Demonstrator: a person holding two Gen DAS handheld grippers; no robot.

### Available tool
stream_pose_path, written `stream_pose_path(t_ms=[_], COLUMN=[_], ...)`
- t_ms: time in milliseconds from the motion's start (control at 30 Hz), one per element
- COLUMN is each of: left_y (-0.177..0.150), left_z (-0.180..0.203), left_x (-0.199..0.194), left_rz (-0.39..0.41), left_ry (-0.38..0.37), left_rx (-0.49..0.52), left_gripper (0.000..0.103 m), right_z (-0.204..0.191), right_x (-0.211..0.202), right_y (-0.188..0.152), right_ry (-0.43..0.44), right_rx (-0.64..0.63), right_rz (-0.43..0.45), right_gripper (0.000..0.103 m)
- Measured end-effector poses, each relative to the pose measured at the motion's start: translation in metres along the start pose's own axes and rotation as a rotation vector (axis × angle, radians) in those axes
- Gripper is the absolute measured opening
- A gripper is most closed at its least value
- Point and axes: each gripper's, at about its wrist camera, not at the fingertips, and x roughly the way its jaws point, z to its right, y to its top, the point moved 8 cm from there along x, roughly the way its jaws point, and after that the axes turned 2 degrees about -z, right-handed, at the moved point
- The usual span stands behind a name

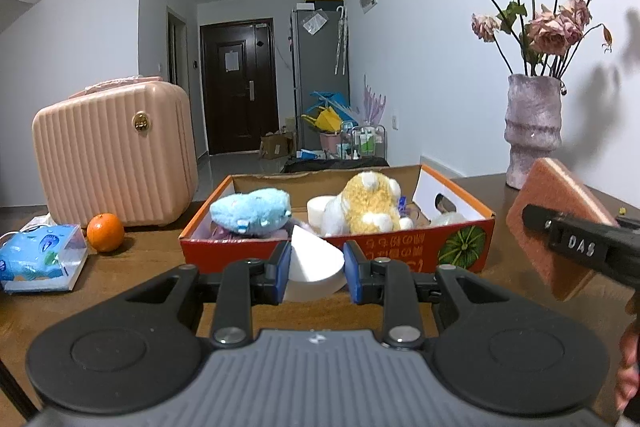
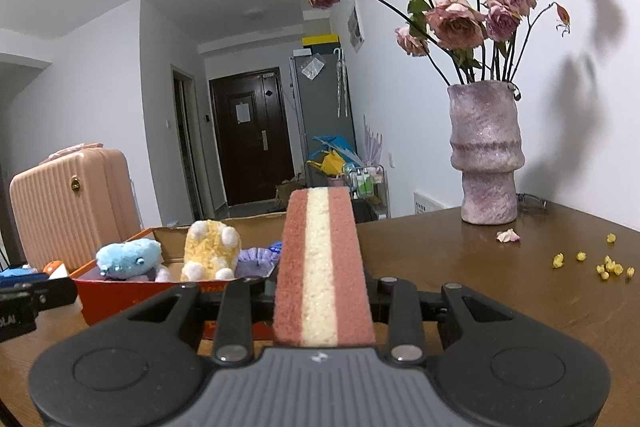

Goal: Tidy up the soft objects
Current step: 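Carry the white wedge and pink block in both grippers over the cardboard box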

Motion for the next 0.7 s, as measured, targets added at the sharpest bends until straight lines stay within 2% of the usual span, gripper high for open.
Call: stream_pose_path(t_ms=[467,700], left_y=[0.016,0.035], left_z=[0.002,-0.006], left_x=[0.018,0.018], left_rz=[0.016,0.055], left_ry=[-0.006,-0.002], left_rx=[-0.019,-0.052], left_gripper=[0.029,0.029], right_z=[-0.024,-0.037], right_x=[0.013,0.007], right_y=[0.006,0.028], right_ry=[0.009,0.044], right_rx=[-0.020,-0.046], right_rz=[0.048,0.077], right_gripper=[0.031,0.031])
